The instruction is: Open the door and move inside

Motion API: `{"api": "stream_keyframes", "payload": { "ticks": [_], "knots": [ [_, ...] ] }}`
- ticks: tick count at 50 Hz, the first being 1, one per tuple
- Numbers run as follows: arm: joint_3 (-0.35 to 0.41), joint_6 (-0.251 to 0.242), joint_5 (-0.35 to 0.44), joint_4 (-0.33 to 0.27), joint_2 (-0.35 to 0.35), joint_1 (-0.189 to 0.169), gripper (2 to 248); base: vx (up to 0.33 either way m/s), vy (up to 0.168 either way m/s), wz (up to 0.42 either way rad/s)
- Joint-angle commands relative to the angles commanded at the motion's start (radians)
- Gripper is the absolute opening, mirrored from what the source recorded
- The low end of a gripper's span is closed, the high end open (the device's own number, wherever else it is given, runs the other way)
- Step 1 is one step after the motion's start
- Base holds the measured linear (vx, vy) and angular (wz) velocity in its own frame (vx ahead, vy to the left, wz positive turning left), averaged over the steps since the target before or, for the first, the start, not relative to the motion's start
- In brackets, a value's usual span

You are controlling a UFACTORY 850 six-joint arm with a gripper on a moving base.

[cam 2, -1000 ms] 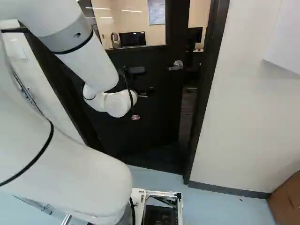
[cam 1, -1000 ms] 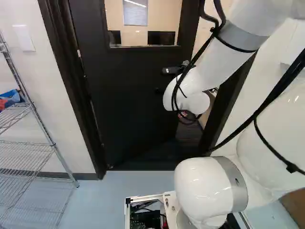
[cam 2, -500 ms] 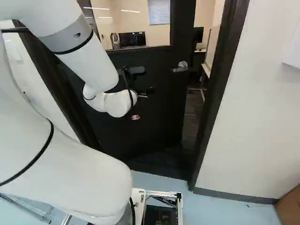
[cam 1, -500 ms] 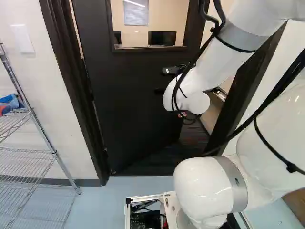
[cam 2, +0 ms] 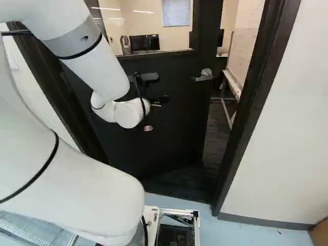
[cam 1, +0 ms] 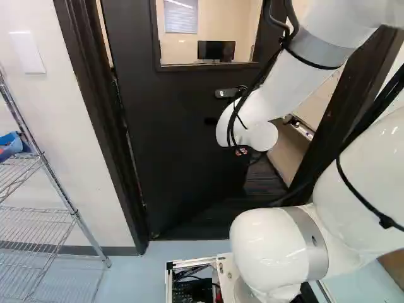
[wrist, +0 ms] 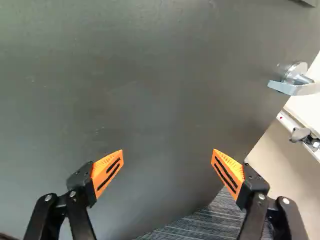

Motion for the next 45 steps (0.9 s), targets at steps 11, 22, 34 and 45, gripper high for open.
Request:
{"api": "stream_keyframes", "payload": {
  "ticks": [11,22,34,45],
  "knots": [
    [0.0,0.0,0.0,0.0,0.0,0.0,247,0.102,0.085,-0.015],
    [-0.006,0.0,0.0,0.0,-0.007,0.006,247,0.07,0.073,-0.015],
    [-0.011,0.0,0.0,0.0,-0.013,0.012,247,0.005,0.005,0.0],
    [-0.012,0.0,0.0,0.0,-0.013,0.012,247,0.0,0.0,0.0]
  ]
}}
